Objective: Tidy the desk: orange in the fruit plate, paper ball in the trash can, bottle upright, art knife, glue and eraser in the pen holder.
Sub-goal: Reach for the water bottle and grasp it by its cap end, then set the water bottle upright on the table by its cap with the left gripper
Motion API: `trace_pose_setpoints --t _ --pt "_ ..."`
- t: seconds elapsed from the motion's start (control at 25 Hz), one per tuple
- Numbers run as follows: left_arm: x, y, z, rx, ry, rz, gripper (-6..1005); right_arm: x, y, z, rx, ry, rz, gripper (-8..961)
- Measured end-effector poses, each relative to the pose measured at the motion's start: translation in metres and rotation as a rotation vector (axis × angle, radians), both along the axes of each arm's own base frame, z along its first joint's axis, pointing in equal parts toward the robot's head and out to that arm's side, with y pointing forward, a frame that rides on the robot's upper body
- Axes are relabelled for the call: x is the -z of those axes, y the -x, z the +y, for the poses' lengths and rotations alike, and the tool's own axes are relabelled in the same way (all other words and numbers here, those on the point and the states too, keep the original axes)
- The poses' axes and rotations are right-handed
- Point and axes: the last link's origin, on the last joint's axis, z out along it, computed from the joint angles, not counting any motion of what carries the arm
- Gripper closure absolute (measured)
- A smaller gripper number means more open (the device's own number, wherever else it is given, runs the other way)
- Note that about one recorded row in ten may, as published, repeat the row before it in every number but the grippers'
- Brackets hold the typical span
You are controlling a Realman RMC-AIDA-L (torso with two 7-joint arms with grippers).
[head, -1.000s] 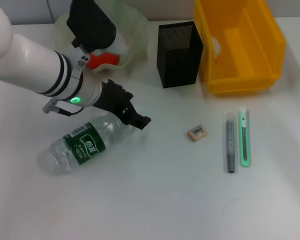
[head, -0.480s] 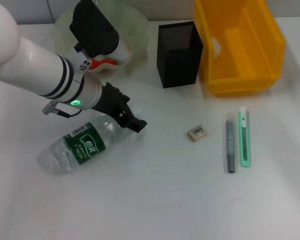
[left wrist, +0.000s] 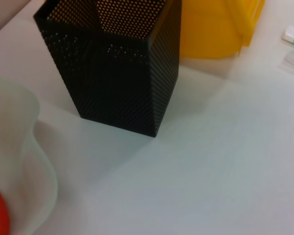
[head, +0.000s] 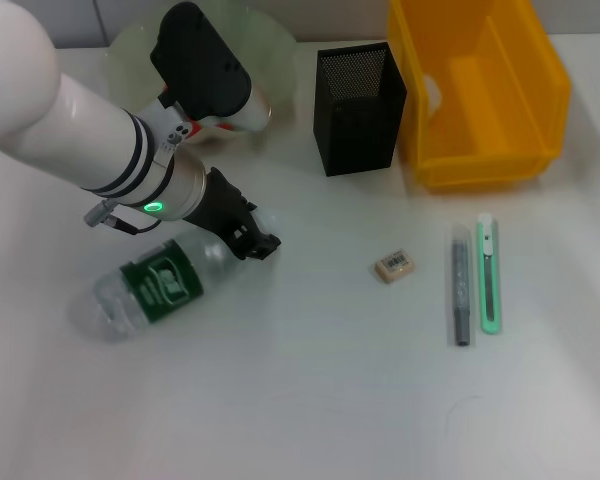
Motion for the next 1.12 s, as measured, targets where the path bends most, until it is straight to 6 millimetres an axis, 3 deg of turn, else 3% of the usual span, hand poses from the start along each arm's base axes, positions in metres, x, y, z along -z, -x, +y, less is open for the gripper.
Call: trace_pose_setpoints --t 0.16,0.28,0.8,1.12 --pt "0.0 -0.001 0.0 0.004 -0.001 0.007 469 0.0 -0.001 -0.001 0.003 0.0 0.0 195" --pt "0.0 -0.001 0.0 0.008 0.003 0.011 550 0.0 -0.002 -0.001 0.005 0.0 0.0 195" --pt "-0.012 -0.001 0.001 0.017 -0.045 -0.026 550 0.001 -0.002 -0.002 0.007 0.001 0.003 196" --pt "-0.051 0.002 -0.005 0.038 -0.188 -0.263 550 0.001 0.0 0.0 0.001 0.0 0.005 196"
